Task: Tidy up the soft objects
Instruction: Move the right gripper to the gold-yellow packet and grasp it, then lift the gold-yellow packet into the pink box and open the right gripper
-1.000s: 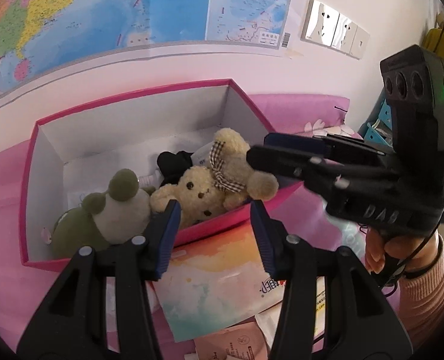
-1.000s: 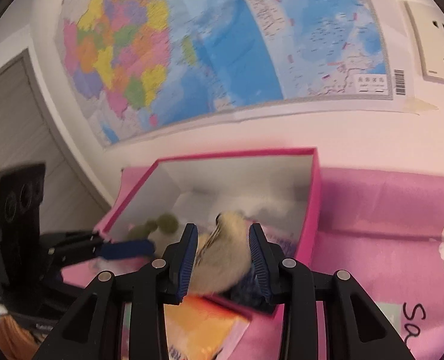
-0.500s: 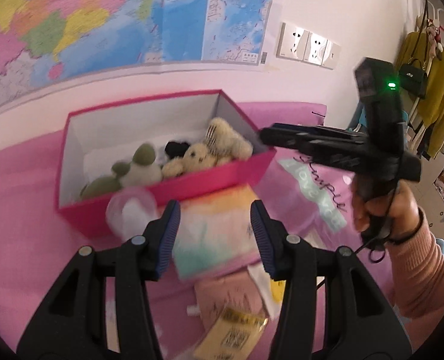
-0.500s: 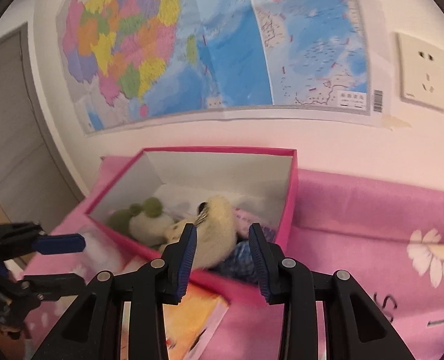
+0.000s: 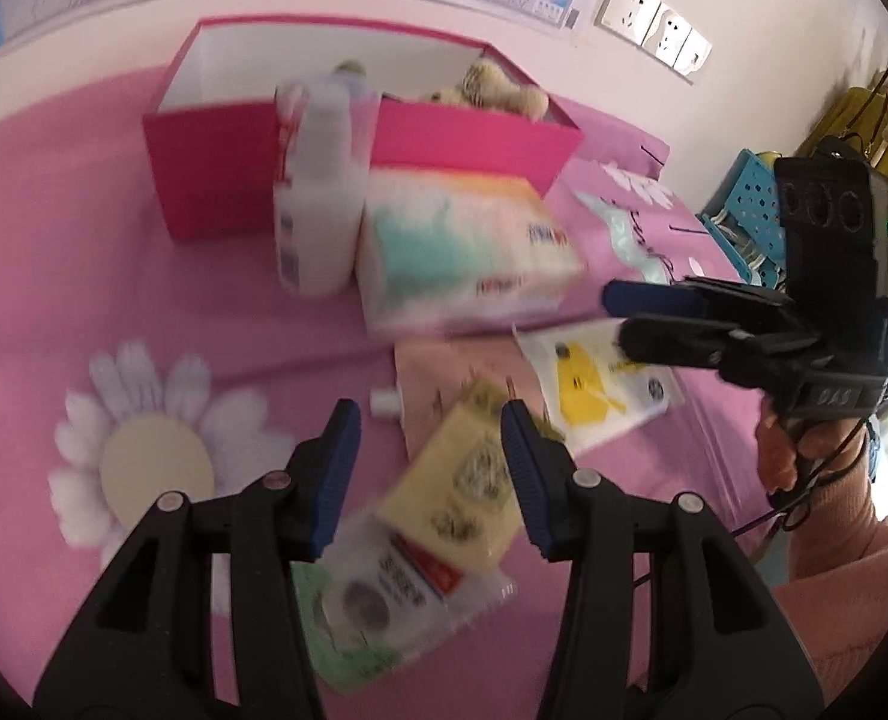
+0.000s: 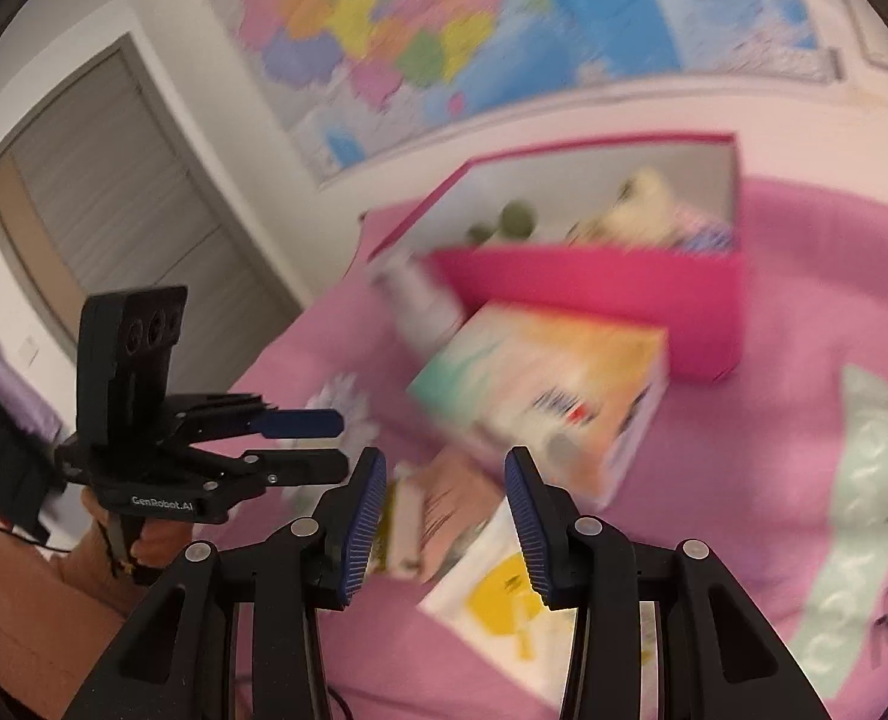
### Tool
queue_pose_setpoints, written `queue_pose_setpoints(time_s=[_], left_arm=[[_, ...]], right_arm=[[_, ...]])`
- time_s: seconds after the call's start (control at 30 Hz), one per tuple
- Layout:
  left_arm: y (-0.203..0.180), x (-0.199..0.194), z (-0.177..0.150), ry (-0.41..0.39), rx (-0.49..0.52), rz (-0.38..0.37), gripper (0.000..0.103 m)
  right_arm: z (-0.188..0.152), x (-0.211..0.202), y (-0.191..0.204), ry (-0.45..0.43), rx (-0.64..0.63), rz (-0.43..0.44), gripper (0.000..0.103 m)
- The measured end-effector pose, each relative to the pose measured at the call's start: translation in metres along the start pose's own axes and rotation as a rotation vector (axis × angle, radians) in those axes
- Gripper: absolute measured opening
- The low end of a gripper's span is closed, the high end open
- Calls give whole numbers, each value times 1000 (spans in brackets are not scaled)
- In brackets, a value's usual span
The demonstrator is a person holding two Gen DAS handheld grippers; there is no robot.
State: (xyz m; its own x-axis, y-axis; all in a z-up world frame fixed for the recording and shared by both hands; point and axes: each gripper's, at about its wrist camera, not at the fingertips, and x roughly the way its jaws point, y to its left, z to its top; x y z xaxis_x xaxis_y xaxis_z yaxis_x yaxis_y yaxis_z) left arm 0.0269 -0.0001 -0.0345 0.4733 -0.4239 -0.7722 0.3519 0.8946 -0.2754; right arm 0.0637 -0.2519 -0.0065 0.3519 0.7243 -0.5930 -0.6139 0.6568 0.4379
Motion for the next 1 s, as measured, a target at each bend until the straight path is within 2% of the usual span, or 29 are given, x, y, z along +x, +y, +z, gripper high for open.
queue_pose_setpoints(time_s=[0.2, 0.43, 0.7, 1.0], left_arm=[[-2, -2, -23, 38, -22, -18, 51], [-3, -7, -36, 55, -26, -33, 51], [-3, 5, -41, 105, -49, -93, 51], [-8, -3, -24, 51, -29, -110, 50]], right_arm=[[-15, 35, 14, 78, -6, 40, 42], [-23, 51, 17, 103, 2, 58, 42], [-32, 60, 22, 128, 0, 68, 31], [-31, 48, 24, 105, 7, 60, 29]])
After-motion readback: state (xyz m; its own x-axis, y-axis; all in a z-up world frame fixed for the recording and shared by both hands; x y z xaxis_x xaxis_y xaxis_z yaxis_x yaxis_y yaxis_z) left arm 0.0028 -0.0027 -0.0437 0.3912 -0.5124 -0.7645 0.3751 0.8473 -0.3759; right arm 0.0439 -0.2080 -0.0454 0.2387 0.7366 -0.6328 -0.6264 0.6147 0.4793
